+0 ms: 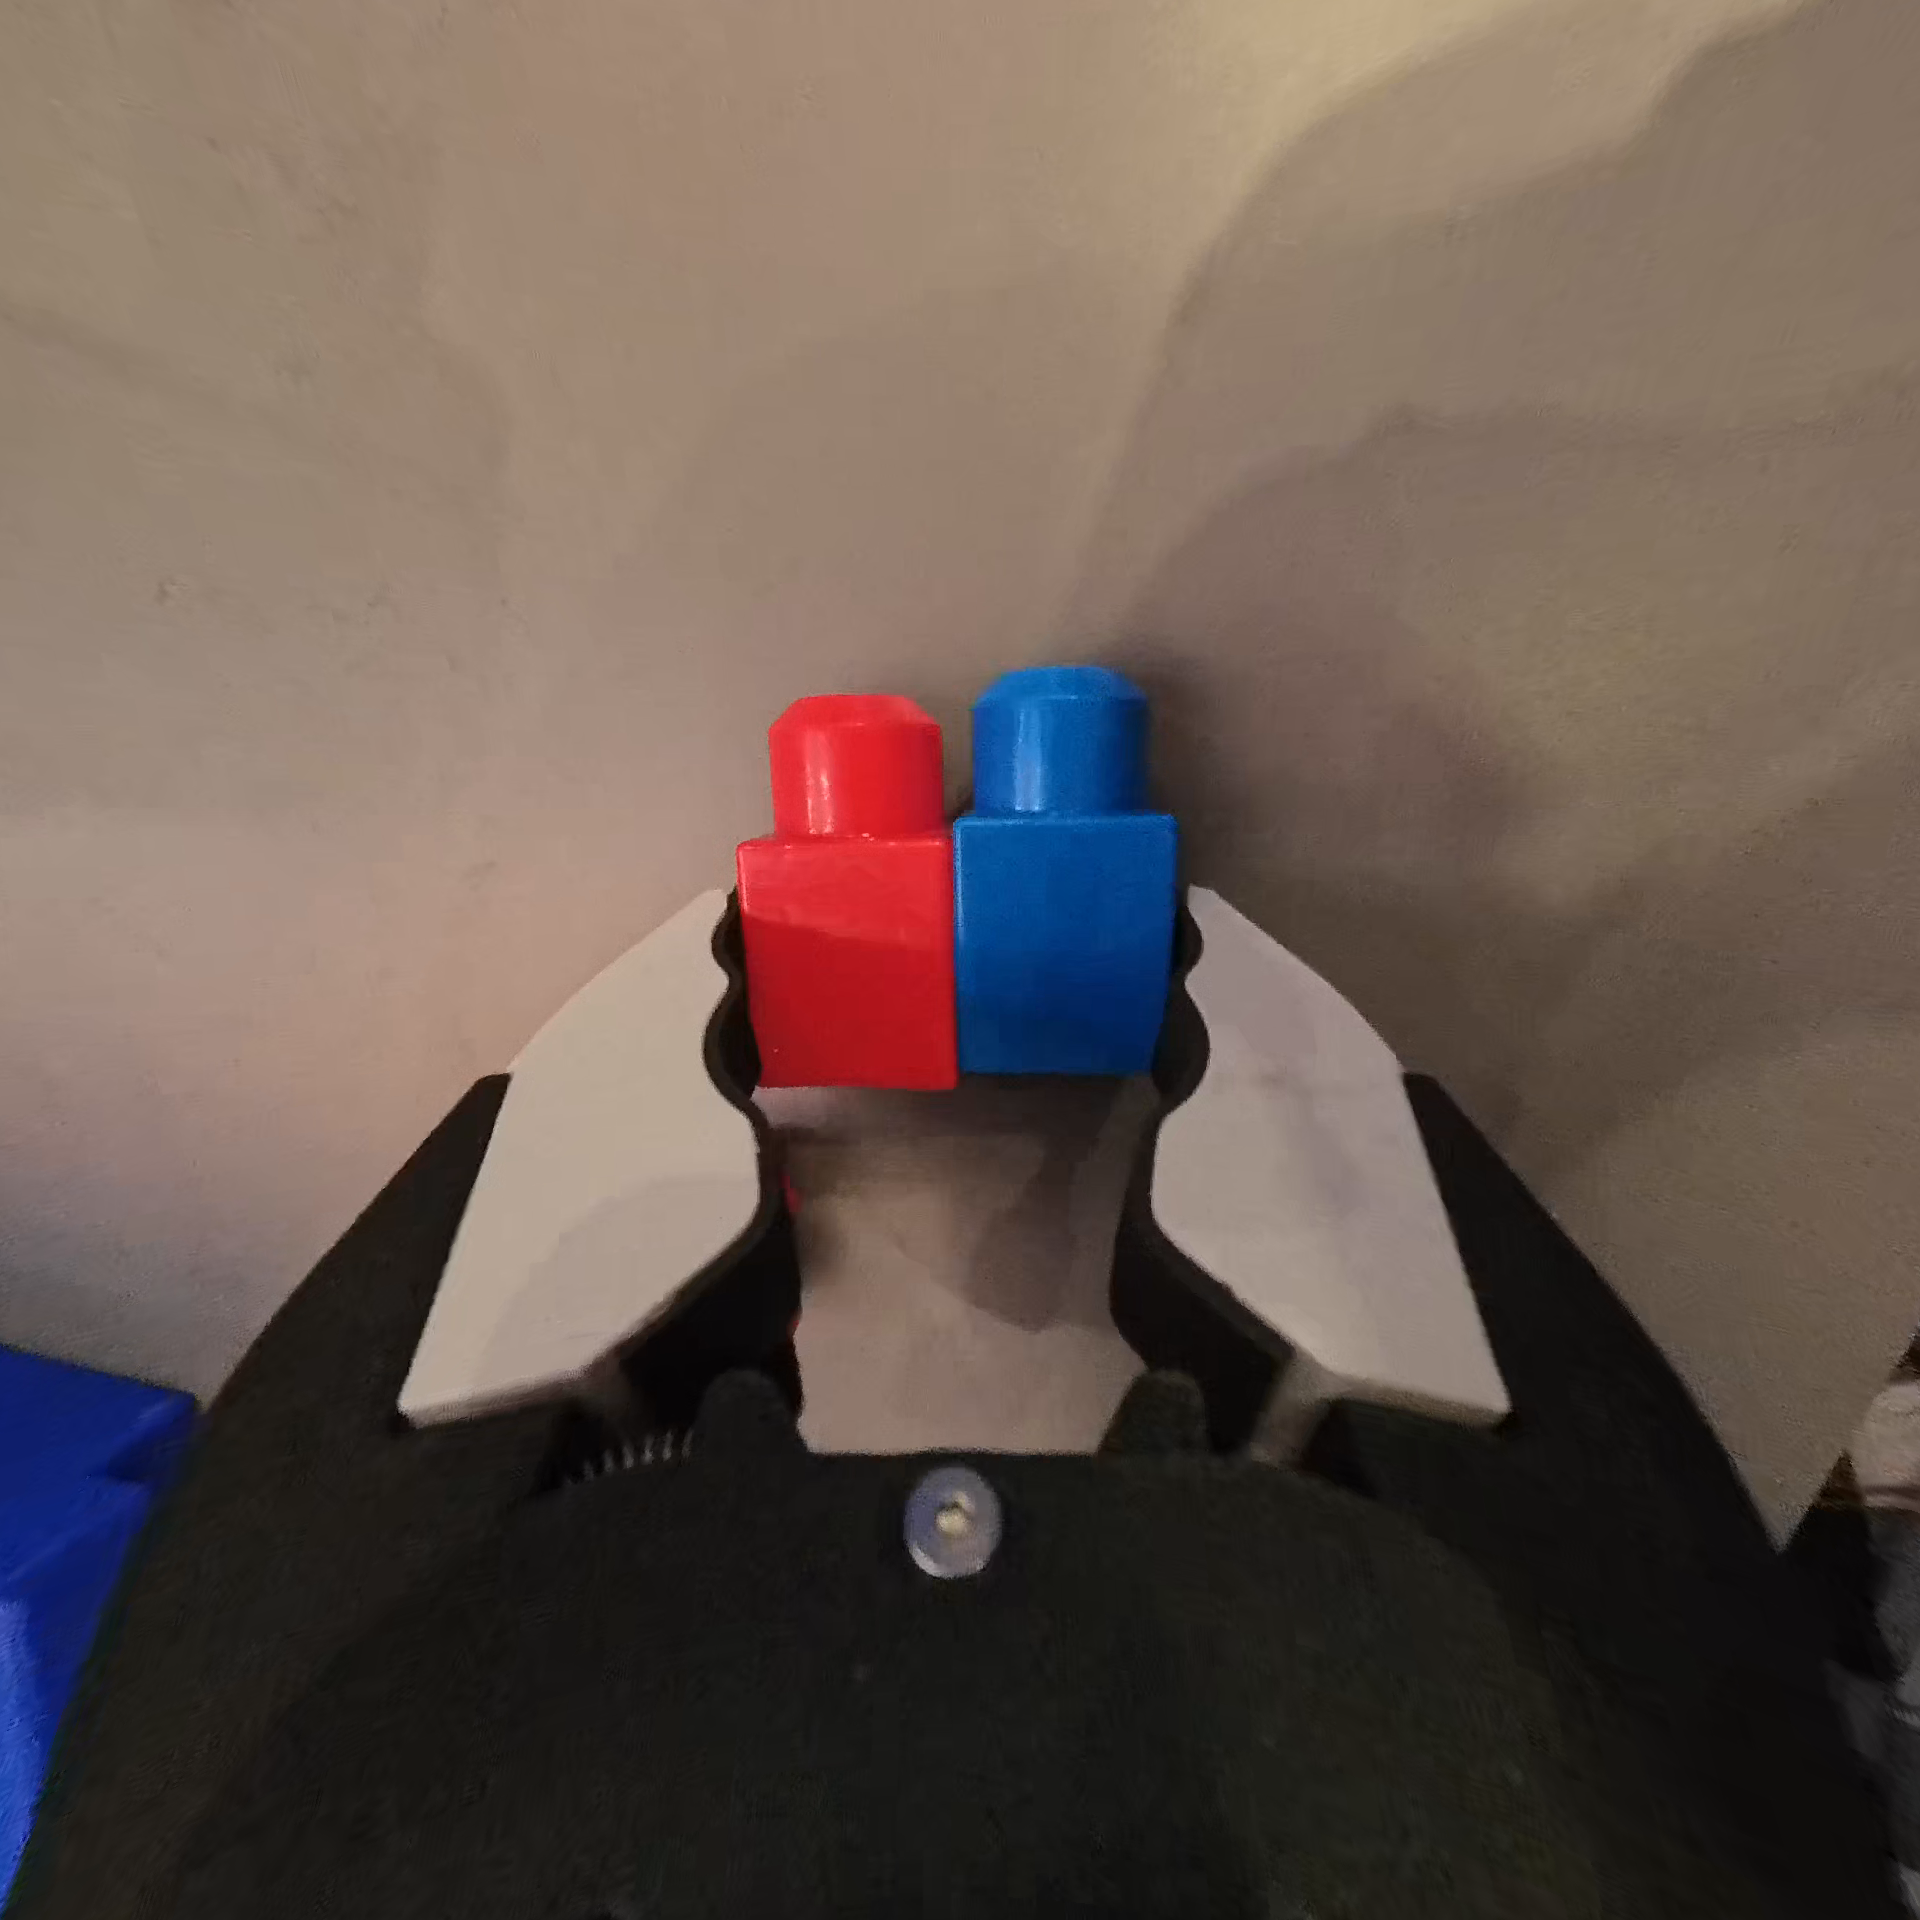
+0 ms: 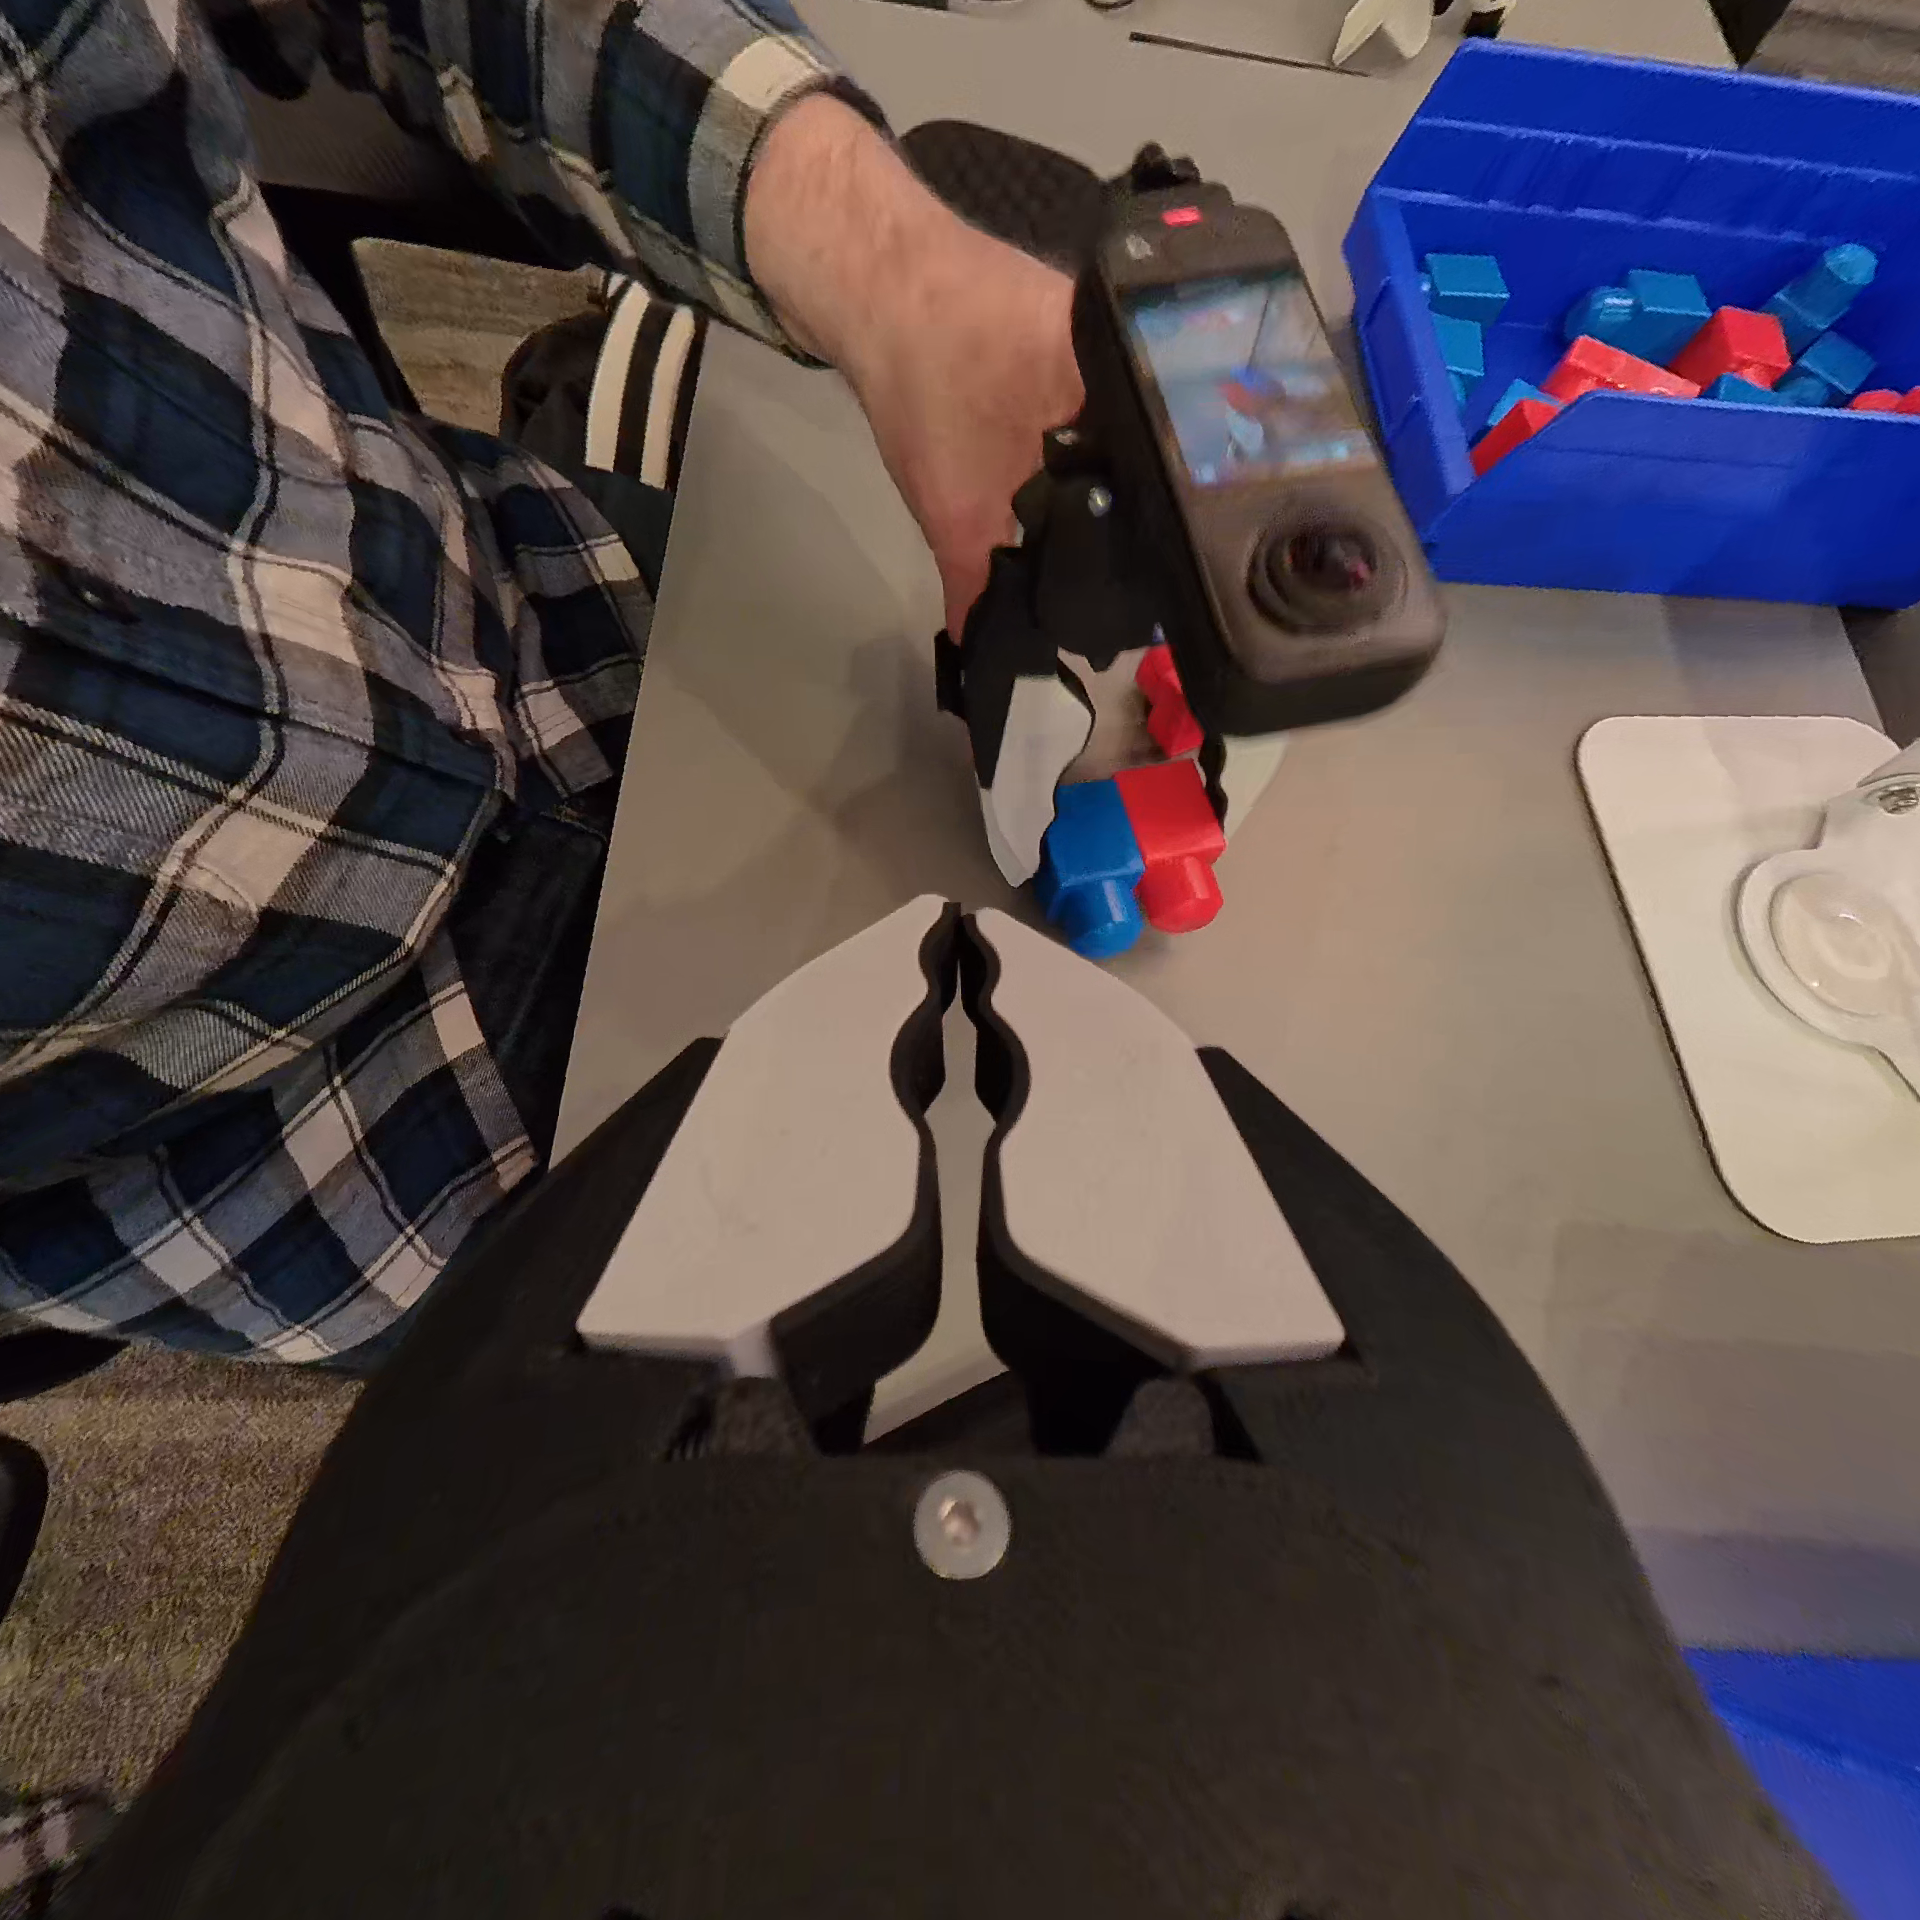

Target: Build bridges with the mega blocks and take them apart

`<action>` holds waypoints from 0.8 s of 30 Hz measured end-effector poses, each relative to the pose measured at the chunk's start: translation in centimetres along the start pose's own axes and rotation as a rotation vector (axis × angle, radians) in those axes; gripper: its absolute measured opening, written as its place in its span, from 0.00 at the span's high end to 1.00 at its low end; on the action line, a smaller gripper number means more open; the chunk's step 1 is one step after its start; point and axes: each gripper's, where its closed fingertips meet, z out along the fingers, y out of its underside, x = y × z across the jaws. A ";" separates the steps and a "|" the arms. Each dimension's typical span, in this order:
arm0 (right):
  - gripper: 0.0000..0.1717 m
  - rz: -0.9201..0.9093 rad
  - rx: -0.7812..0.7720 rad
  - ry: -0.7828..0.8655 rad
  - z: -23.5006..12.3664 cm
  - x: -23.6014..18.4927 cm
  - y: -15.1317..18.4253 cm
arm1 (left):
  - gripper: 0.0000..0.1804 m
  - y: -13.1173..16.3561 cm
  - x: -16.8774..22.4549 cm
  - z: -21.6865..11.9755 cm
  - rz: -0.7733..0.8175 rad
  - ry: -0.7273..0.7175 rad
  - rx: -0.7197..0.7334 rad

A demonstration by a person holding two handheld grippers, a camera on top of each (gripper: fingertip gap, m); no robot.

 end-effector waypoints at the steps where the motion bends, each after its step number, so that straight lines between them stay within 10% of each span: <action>1: 1.00 0.008 0.011 0.016 -0.2 0.3 -0.1 | 0.59 -0.1 -0.2 -0.6 -0.011 -0.001 0.025; 7: 0.98 0.045 0.079 0.095 0.3 2.2 -0.9 | 0.59 -0.7 -1.7 -9.9 -0.212 0.216 0.507; 13: 0.76 0.167 0.138 0.098 6.8 4.4 -3.0 | 0.59 2.5 -4.5 -18.5 -0.278 0.368 1.008; 24: 0.61 -0.064 -0.131 -0.016 15.4 8.6 -3.9 | 0.59 6.9 -6.0 -21.7 -0.221 0.381 1.171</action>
